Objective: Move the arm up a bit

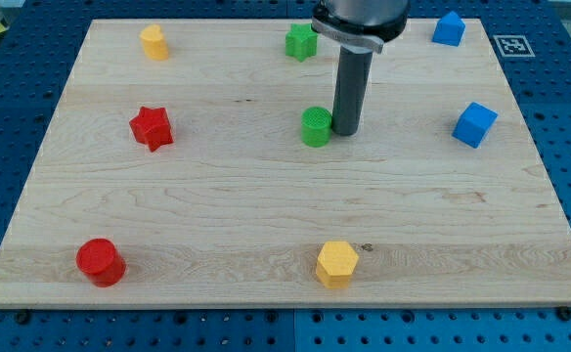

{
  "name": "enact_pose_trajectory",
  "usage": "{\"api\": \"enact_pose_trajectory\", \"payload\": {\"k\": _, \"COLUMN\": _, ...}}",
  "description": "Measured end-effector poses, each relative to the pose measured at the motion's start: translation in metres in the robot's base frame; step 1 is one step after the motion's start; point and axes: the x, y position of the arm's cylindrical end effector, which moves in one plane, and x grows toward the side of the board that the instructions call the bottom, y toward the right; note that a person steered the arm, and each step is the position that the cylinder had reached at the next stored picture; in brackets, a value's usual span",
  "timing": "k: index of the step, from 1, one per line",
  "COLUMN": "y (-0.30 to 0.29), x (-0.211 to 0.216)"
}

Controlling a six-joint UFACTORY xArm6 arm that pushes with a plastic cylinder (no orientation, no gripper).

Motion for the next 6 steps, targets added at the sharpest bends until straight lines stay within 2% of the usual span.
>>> {"api": "enact_pose_trajectory", "payload": {"k": 1, "y": 0.022, "x": -0.017}}
{"api": "enact_pose_trajectory", "payload": {"k": 6, "y": 0.036, "x": -0.042}}
